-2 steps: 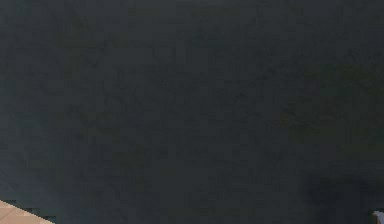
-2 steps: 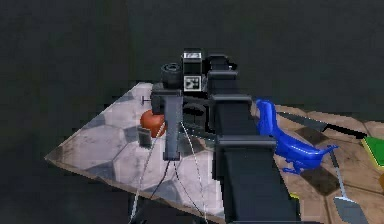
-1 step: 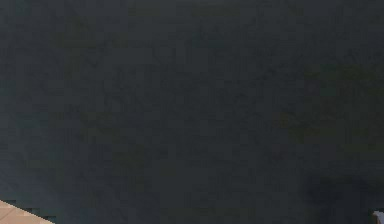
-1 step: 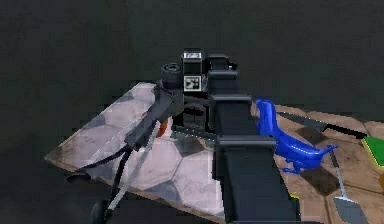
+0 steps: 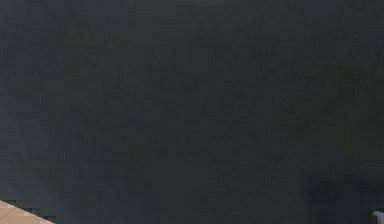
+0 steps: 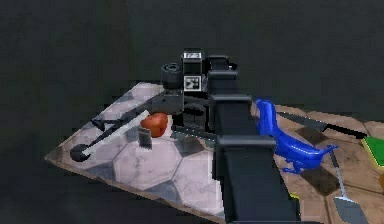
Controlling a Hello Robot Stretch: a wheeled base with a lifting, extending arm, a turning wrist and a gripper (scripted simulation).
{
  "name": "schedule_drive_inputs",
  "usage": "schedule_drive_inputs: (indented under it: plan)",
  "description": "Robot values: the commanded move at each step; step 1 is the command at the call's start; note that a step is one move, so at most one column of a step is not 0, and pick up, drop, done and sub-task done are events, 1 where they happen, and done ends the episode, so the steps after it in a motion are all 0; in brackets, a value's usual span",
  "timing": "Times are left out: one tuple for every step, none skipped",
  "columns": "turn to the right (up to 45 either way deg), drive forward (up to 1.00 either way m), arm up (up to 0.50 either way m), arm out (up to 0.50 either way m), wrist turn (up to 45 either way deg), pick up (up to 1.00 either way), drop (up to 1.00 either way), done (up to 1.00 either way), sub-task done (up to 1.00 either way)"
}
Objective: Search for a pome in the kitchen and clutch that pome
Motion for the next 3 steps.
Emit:
schedule_drive_inputs:
  plan:
    - [0.0, 0.00, 0.00, 0.00, 45.0, 0.00, 0.00, 0.00, 0.00]
    - [0.0, 0.00, 0.00, 0.00, 15.0, 0.00, 0.00, 0.00, 0.00]
    - [0.0, 0.00, -0.10, 0.00, 0.0, 0.00, 0.00, 0.00, 0.00]
